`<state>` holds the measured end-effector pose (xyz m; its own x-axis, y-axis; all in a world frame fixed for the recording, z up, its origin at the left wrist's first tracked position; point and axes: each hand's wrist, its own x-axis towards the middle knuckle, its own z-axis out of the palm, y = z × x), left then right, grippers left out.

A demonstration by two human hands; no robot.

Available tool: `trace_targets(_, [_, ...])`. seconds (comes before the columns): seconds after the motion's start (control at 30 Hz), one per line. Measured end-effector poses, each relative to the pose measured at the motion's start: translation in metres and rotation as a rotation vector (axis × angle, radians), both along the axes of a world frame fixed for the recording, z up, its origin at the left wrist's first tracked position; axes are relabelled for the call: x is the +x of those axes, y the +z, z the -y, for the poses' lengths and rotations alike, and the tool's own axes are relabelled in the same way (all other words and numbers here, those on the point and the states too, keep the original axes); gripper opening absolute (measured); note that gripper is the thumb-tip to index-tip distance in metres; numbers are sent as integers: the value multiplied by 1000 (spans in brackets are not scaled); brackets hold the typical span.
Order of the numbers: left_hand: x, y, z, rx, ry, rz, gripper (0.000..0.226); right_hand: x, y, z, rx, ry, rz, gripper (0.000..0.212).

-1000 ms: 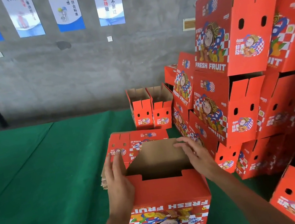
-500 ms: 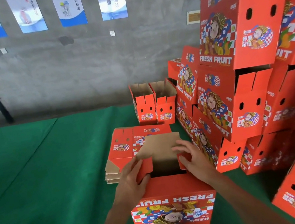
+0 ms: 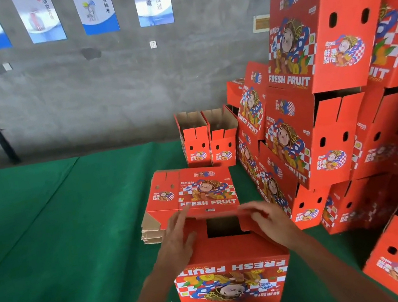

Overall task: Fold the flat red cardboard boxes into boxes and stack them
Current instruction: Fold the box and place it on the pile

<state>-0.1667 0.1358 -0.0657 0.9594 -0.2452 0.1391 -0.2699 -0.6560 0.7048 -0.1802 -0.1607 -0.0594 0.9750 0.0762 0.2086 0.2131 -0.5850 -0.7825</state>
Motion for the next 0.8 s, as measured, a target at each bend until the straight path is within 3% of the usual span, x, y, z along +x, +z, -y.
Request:
trace_targets(0.07, [0, -1, -2, 41, 2, -2, 46, -6, -3, 3, 32, 48, 8, 45])
trace_targets(0.17, [-3, 3, -2, 7, 16, -69, 39, -6, -1, 1, -108, 54, -5, 27])
trace_targets(0.23, [0, 6, 2, 77, 33, -111, 51, -5, -2, 1, -276, 56, -20, 48])
trace_targets(0.33, [3, 10, 9, 300, 32, -141, 76, -1, -4, 0, -359, 69, -8, 72])
trace_targets(0.43, [8, 15, 14, 416, 51, -128, 85, 6, -7, -1, -501, 64, 32, 78])
trace_targets(0.63, [8, 12, 28, 543, 158, -90, 82, 10, -14, -15, -674, 7, 62, 78])
trace_targets(0.73, [10, 8, 23, 516, 151, -72, 73, 7, -12, -16, -613, -2, 30, 75])
trace_targets(0.8, [10, 5, 21, 442, 168, -81, 64, 0, -4, -14, -405, -62, 4, 65])
